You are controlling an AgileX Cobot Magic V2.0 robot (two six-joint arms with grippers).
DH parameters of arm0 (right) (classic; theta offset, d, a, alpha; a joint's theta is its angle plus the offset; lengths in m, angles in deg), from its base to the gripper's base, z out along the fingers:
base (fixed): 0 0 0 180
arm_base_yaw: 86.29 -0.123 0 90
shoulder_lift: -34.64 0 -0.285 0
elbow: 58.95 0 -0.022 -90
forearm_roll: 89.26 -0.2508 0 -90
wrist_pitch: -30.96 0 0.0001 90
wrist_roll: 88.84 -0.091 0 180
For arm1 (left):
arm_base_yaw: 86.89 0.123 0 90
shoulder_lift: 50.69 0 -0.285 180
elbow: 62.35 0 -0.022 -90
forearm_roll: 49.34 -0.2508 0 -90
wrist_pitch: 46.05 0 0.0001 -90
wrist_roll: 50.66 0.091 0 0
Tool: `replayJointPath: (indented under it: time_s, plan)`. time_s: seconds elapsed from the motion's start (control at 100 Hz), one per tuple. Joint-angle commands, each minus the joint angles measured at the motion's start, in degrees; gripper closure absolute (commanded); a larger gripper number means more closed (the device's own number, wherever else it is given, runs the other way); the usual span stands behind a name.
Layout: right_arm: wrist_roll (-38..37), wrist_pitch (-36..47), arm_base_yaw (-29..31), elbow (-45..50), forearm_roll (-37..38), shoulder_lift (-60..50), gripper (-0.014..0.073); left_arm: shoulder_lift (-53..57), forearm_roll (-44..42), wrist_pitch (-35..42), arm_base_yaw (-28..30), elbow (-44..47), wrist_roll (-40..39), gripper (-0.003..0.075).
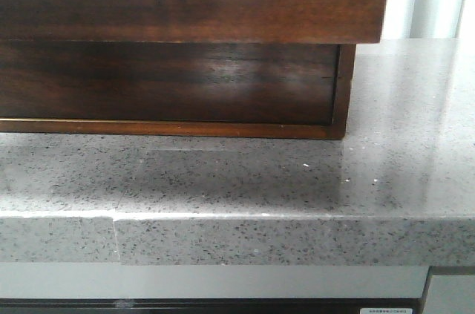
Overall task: Put scissors in drawer with both arms
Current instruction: 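Lower the scissors into the drawer and open the right gripper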
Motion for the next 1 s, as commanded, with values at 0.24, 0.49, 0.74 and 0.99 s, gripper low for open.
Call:
replayJointPath:
  time_s: [0.24,0.49,0.74,0.99]
  plan:
    - [-0.1,2.8,-0.1,-1.5,-3.9,-11.1,0.0639,-1.2,0.2,1.1,-0.4,-1.7,0.1,0.0739]
    - [-0.1,7.3,-0.1,4.1,-3.7,-20.3,0.0639,-1.0,-0.2,1.9,-0.4,1.1,-1.5,0.0740]
    - [-7.4,27.0,0.0,29.0,4.6,-37.5,0.0639,-1.0,-0.4,5.8,-0.4,4.4,-3.5,0.0740]
    - [-31.0,40.2,0.0,56.5,27.7,-58.6,0.0640,-1.0,-2.2,6.4,-0.4,4.9,-3.5,0.0740]
